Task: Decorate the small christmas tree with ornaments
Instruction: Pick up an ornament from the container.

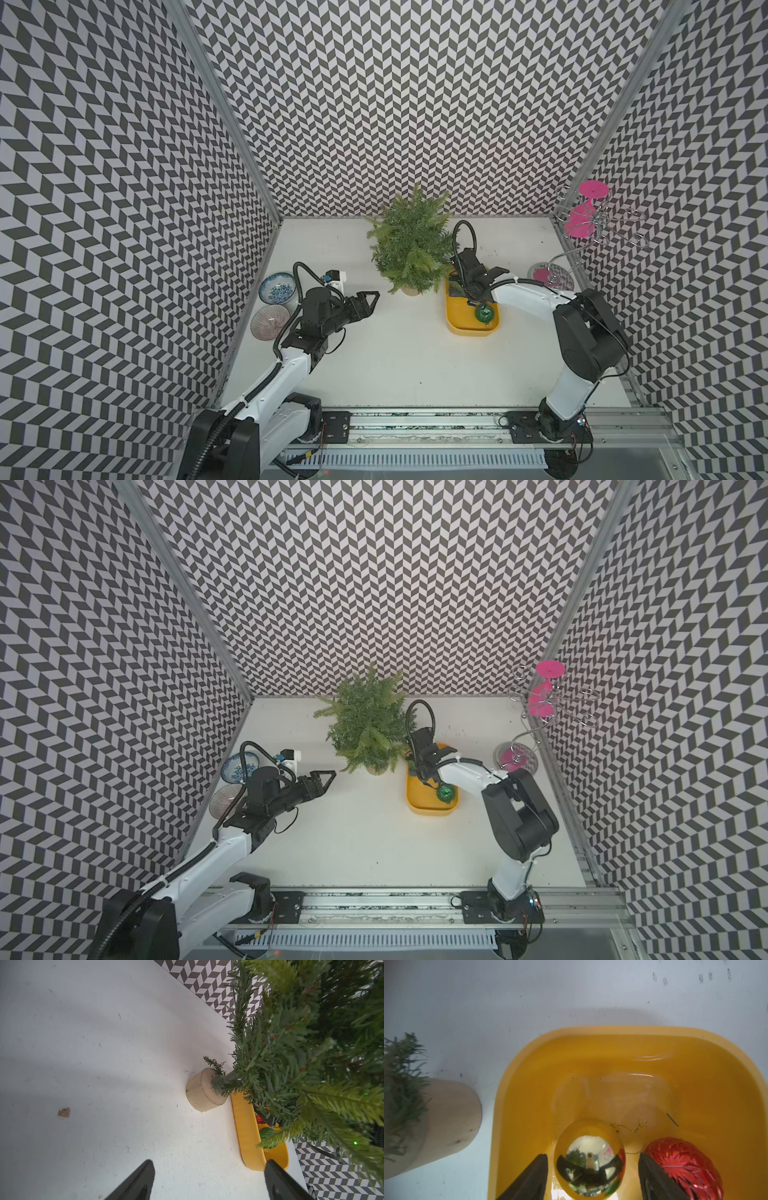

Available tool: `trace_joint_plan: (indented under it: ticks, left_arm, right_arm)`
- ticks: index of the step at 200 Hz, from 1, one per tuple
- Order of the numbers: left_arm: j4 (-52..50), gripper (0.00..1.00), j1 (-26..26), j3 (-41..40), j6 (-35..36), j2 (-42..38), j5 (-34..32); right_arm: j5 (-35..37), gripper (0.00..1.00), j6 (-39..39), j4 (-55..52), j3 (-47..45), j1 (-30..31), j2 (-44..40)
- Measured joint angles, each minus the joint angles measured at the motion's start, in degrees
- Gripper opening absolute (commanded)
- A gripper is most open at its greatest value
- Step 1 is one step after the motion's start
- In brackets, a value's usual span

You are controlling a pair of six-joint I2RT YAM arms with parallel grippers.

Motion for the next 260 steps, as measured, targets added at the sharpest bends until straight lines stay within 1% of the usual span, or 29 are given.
trace_joint_plan:
  ticks: [31, 84, 112, 143, 162, 219, 260]
  left_arm:
    - [0.0, 0.85, 0.0, 0.0, 0.0, 0.0, 0.0]
    - [0.0, 0.85, 0.0, 0.0, -0.3, 0.0, 0.0]
    - [0.0, 0.85, 0.0, -0.2, -0.6, 0.0, 0.0]
    - [0.0, 0.85, 0.0, -0.3, -0.9, 0.0, 0.0]
    - [0.0, 0.85, 0.0, -0.3, -0.9, 0.0, 0.0]
    - [0.0, 0.85, 0.0, -0.3, -0.9, -0.1, 0.0]
    - [-0.5, 0.85, 0.0, -0.3, -0.9, -1.3, 0.0]
  right_arm:
    - [1.0, 0.68, -0.5, -1.0, 0.7, 0.3, 1.5]
    - [2.2, 0.68, -1.0, -0.7, 1.4, 0.5, 3.3]
    - [2.2, 0.63, -1.0, -0.7, 1.4, 0.6, 3.5]
    - [2.0, 0.59, -1.0, 0.7, 1.0, 0.6, 3.5]
    - [1.5, 0.59, -1.0, 2.1, 0.0, 0.6, 3.1]
    - [-1.9, 0.60, -0.9, 4.0, -4.1, 0.6, -2.0]
    - [-5.8, 0.60, -0.5, 4.8, -7.3, -0.3, -10.3]
